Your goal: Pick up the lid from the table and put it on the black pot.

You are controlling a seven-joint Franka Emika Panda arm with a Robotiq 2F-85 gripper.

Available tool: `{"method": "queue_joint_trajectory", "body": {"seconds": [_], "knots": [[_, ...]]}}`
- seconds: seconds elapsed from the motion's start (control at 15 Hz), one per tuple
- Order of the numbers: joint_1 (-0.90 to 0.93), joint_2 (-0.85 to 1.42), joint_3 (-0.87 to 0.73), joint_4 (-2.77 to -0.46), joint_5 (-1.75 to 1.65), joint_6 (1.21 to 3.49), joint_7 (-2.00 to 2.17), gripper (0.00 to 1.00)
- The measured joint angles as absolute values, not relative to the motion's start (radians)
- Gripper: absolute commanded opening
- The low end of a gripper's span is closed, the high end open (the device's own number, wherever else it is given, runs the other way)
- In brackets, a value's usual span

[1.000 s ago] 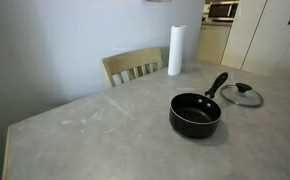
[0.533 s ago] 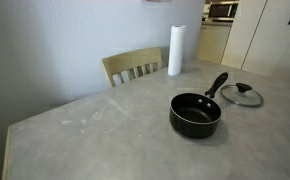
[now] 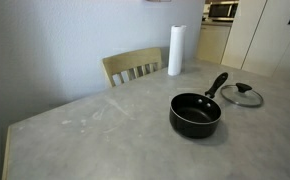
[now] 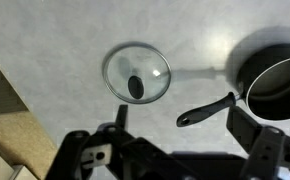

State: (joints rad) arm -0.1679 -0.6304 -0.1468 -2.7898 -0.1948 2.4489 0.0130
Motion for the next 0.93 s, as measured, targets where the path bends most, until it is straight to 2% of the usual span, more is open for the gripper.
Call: {"method": "queue_joint_trajectory", "body": {"seconds": [0.4,0.93], "knots": [[-0.253,-0.423,-0.15,-2.755,-0.242,2.551,0.042,1.0],[-0.205,-0.211,-0.243,-2.657,-0.094,2.553,-0.151,1.0]]}}
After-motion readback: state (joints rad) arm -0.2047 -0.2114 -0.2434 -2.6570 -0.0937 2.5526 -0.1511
